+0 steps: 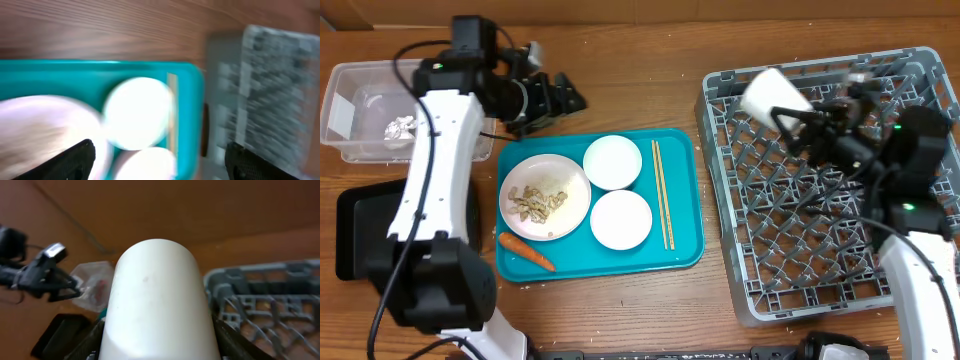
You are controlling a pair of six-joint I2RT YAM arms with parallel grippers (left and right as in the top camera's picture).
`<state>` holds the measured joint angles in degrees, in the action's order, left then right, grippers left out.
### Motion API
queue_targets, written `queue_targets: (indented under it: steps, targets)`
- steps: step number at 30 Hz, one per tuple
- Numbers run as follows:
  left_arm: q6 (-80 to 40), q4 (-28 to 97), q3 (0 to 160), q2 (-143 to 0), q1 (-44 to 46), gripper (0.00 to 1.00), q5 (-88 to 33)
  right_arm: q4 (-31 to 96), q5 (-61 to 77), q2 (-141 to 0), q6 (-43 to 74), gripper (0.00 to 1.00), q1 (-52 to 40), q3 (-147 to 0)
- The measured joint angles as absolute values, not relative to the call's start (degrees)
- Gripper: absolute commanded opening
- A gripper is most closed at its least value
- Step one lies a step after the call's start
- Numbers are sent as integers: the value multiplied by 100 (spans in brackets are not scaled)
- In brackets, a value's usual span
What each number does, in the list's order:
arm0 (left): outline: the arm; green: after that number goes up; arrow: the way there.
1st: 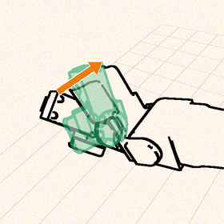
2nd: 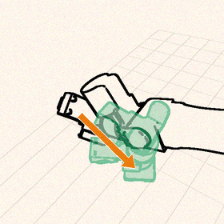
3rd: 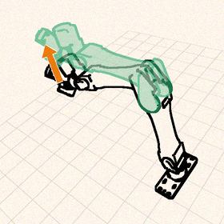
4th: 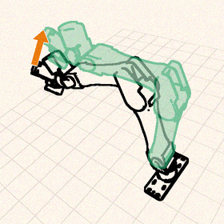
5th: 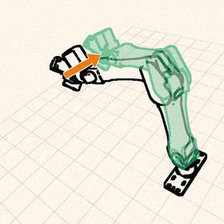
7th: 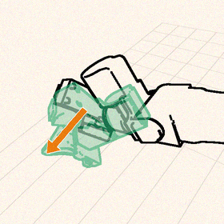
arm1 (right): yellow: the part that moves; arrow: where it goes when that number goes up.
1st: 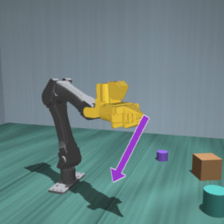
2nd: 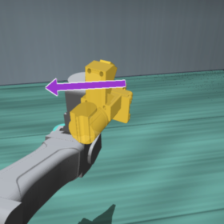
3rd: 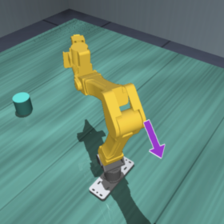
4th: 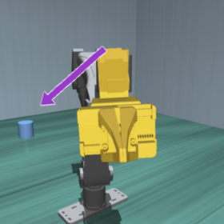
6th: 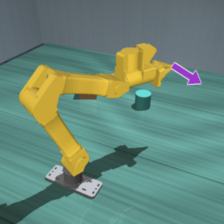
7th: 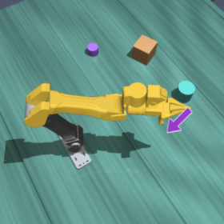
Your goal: Sort waste into correct bins and load items into the dishwasher
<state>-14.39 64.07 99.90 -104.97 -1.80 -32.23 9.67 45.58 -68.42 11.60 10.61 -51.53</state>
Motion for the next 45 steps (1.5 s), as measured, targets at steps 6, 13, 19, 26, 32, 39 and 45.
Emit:
queue_targets:
  steps: [6, 13, 19, 26, 32, 39, 45]
  targets:
    - [-1439, 6464, 9990, -10130, -491, 86, -2178, 3061, 3557, -6842, 1201, 33, 1914, -5966]
    - [-1441, 6469, 9990, -10108, -486, 86, -1911, 5404, 1734, -6838, 1219, 31, 2633, -6973]
    - [-1439, 6473, 9990, -10108, -486, 86, -1844, 6265, 327, -6855, 1315, 31, 3415, -7078]
    - [-1441, 6475, 9990, -10108, -486, 87, -1833, 6442, -255, -7345, 1347, 31, 4372, -7083]
    - [-1441, 6589, 9990, -10108, -486, 87, -1811, 6628, -368, -8051, 1347, 32, 4626, -7083]
    - [-1439, 6608, 9990, -10108, -486, 88, -1791, 6514, -482, -8560, 1350, 53, 4615, -7266]
    - [-1439, 6615, 9990, -10108, -486, 88, -1791, 6357, -537, -8637, 1343, 54, 4613, -7308]
